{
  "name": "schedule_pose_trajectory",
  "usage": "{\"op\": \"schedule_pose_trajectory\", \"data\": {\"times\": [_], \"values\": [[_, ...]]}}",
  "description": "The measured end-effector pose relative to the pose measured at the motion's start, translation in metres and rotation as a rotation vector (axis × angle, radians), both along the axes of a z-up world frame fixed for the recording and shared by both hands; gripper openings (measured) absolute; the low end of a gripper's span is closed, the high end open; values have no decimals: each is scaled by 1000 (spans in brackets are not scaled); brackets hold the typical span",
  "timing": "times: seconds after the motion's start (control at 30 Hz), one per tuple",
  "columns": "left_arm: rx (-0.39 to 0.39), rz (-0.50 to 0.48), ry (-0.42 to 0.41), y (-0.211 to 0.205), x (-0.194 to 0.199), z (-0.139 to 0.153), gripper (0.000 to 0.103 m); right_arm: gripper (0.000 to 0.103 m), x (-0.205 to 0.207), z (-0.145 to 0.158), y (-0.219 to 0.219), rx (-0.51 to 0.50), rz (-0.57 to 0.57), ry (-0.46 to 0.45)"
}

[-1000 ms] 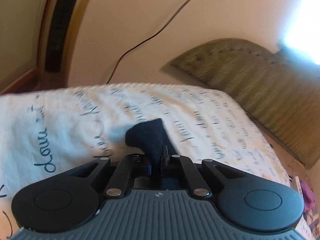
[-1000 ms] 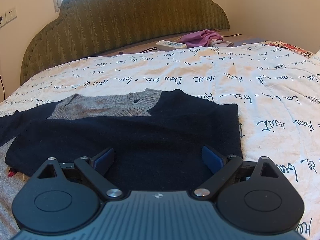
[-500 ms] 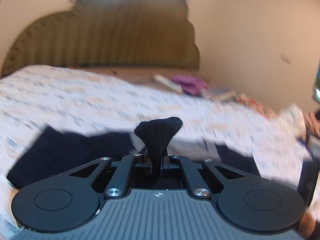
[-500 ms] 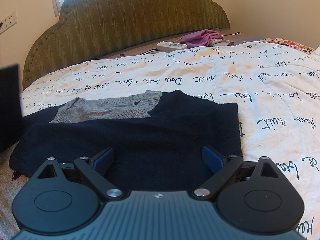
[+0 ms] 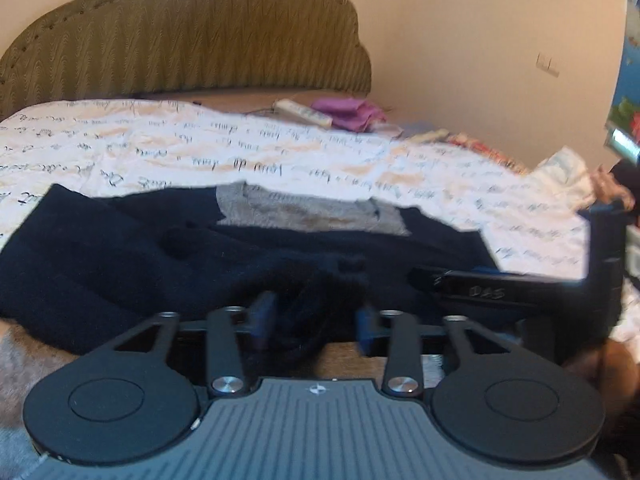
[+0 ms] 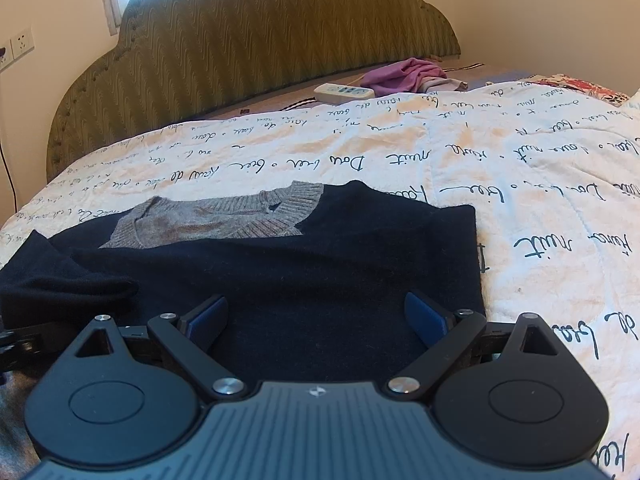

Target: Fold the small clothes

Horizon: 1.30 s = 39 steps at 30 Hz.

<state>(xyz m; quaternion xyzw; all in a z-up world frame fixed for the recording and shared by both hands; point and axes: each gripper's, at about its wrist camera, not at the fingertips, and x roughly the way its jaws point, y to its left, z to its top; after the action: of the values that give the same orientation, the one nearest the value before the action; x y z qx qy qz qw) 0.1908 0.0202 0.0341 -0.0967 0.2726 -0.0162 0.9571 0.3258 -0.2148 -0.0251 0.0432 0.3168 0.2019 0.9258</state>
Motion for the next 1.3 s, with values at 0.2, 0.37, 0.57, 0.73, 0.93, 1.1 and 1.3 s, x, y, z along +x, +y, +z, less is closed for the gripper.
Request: {"op": "schedule_pose_trajectory", "data": {"times": [0.2,0.37,0.57,0.73,0.93,1.1,1.3], "values": [[-26,95,0,29,-33,-4,74,96,0,0,4,-22,0,-2],[-120,118,62,53,-29,-27,80,99,6,10,15,-98,18,39],[-89,88,58,45,-27,-29,94,99,-4,51,28,220,112,174],[-130,95,46,50,-29,-30,95,98,15,30,56,353,178,449],[-149,95,41,52,-29,-30,96,96,16,26,64,390,167,495],[-160,95,38,53,-29,-30,97,31,17,31,58,339,166,474],[-159,96,39,52,-29,-30,97,33,25,36,61,370,165,443]]}}
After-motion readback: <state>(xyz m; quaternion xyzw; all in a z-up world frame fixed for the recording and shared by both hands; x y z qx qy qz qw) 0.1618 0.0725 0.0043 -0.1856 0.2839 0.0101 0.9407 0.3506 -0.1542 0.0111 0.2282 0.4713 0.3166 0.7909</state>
